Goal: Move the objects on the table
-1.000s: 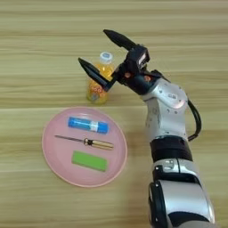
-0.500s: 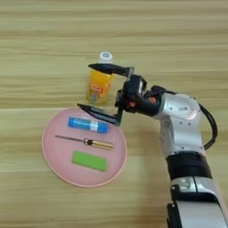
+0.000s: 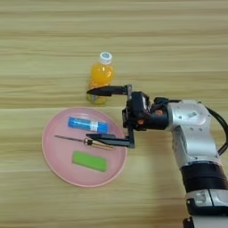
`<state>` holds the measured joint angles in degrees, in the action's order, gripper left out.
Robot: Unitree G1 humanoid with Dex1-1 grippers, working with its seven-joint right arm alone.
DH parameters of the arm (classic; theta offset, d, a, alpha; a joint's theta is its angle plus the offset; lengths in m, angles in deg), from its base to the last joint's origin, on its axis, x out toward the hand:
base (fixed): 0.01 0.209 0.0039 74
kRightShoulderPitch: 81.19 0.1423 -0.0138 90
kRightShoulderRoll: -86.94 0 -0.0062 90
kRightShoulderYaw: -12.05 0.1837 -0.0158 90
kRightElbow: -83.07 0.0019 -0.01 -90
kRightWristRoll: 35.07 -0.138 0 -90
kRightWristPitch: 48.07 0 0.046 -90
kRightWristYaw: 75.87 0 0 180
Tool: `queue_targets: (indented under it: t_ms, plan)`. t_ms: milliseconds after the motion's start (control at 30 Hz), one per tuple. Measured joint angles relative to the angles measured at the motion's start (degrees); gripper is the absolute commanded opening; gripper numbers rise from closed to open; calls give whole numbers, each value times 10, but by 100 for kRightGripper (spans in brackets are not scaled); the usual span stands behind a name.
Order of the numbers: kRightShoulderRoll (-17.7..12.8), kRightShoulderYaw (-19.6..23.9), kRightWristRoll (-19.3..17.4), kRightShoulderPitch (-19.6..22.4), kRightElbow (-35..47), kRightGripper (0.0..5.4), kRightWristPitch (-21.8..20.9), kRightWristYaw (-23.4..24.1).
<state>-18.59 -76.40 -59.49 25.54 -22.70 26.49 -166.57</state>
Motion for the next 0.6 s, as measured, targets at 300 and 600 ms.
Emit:
queue_targets:
  t_ms: [300, 600]
  plan:
    - [-14, -60, 55, -6, -10, 537, -15, -18]
    - [-14, -102, 125, -1, -78, 537, -70, -14]
